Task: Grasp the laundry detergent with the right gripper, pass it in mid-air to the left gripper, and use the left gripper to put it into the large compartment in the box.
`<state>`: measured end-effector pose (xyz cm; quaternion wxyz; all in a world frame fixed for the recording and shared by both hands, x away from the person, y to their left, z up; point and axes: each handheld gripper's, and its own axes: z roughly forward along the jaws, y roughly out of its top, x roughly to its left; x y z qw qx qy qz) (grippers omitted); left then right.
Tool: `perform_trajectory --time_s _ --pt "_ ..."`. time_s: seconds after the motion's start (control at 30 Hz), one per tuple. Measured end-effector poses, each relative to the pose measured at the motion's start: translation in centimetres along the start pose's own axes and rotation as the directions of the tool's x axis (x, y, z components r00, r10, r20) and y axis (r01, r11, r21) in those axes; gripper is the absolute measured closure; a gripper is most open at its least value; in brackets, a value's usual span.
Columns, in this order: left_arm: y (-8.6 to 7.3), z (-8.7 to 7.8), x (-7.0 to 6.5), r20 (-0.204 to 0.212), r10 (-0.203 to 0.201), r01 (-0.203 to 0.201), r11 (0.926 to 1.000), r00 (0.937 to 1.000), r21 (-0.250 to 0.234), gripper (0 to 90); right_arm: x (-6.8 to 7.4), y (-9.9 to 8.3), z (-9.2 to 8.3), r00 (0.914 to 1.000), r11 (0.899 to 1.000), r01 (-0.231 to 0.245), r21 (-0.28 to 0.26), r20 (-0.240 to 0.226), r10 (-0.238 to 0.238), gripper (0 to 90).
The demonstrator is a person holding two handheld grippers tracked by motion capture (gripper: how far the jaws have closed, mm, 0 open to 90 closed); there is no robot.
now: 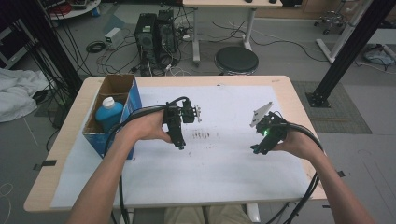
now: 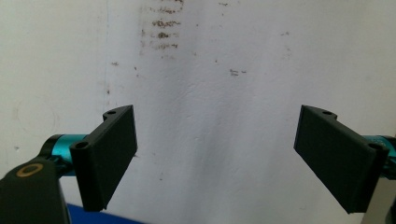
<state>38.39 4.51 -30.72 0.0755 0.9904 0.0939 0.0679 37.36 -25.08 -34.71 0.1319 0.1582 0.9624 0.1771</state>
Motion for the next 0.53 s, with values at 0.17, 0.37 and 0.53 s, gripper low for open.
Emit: perform_trajectory --time_s 0.17,0.37,0.53 --pt "0.13 0.2 -0.06 0.003 0.003 -0.003 1.0 1.0 0.0 13.4 -0.05 -0.17 0.03 1.0 1.0 -0.003 0.001 0.002 0.003 12.1" --pt "0.25 0.37 -0.23 0.006 0.008 -0.008 1.0 1.0 0.0 13.4 -0.01 -0.23 0.22 1.0 1.0 -0.004 0.003 -0.001 0.004 12.1" --pt "0.04 0.55 -0.24 0.008 0.004 -0.004 1.0 1.0 0.0 13.3 0.03 -0.1 0.38 0.9999 1.0 -0.011 0.002 -0.004 0.011 12.1"
